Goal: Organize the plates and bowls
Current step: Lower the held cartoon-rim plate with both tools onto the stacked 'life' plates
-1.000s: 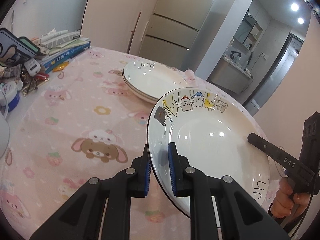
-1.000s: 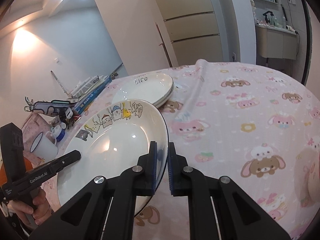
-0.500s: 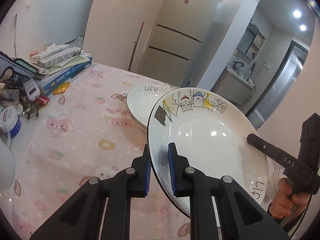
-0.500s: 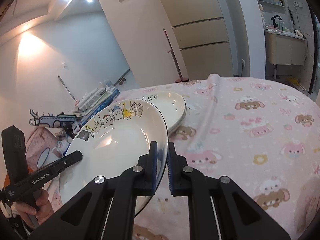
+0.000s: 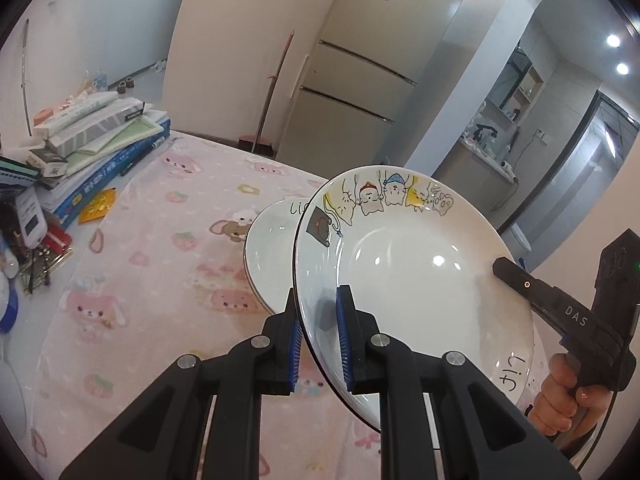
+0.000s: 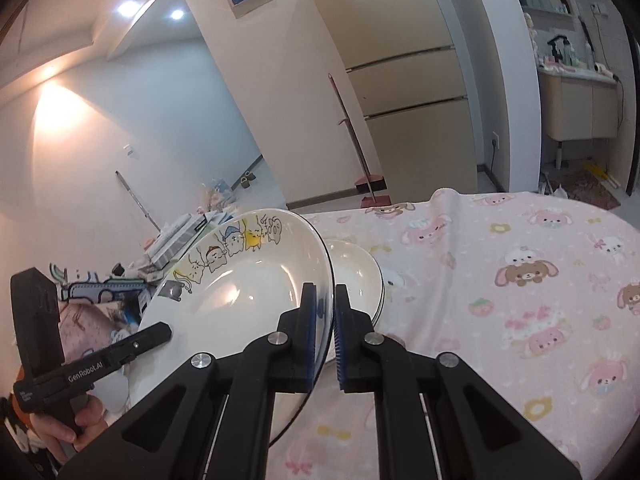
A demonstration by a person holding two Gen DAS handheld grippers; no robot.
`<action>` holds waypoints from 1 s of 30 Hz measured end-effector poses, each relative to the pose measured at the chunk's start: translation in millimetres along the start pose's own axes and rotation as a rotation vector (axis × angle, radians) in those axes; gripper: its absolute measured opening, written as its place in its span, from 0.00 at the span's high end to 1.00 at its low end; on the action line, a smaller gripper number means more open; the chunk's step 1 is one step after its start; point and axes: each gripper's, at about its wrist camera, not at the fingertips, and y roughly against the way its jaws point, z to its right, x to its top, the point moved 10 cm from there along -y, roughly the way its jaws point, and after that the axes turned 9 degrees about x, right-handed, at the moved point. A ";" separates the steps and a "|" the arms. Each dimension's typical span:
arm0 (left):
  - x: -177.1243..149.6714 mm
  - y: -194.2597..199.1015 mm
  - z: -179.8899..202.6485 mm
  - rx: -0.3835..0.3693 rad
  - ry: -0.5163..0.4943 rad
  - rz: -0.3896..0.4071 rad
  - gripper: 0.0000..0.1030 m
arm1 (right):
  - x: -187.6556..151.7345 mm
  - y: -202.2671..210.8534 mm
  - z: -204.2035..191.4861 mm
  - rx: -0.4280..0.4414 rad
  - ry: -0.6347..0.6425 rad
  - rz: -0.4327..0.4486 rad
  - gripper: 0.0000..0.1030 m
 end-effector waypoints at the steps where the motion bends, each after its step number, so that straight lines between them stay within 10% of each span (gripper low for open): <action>1: 2.5 -7.6 0.9 0.002 0.003 -0.011 0.84 | 1.8 -4.6 4.7 0.001 -0.016 -0.005 0.93; 30: 1.6 -112.0 -43.1 0.137 0.002 -0.079 0.82 | -28.1 -112.2 49.9 -0.089 0.005 -0.160 0.91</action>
